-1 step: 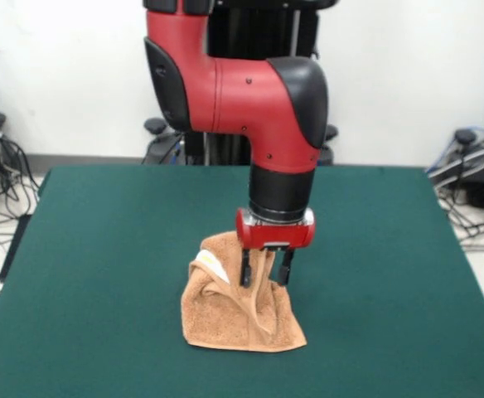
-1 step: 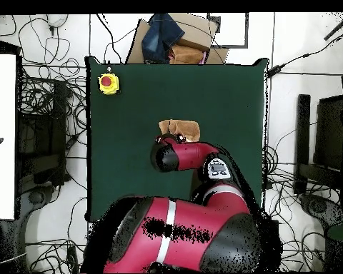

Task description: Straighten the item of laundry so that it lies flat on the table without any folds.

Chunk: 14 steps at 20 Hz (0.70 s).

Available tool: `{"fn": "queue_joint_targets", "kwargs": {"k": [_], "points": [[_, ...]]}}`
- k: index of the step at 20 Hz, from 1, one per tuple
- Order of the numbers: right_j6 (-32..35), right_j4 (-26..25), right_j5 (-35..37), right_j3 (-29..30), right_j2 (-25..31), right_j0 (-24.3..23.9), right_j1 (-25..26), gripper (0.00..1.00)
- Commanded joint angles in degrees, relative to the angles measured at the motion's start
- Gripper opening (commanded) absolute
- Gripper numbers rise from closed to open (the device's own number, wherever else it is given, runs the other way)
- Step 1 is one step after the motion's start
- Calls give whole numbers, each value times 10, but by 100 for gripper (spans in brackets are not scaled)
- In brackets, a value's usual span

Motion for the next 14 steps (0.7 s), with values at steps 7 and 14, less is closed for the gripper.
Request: {"fn": "queue_joint_targets", "kwargs": {"k": [7, 14], "points": [[15, -43, 15, -42, 51, -22, 14, 100], [58, -32, -22, -17, 14, 10, 12, 100]]}}
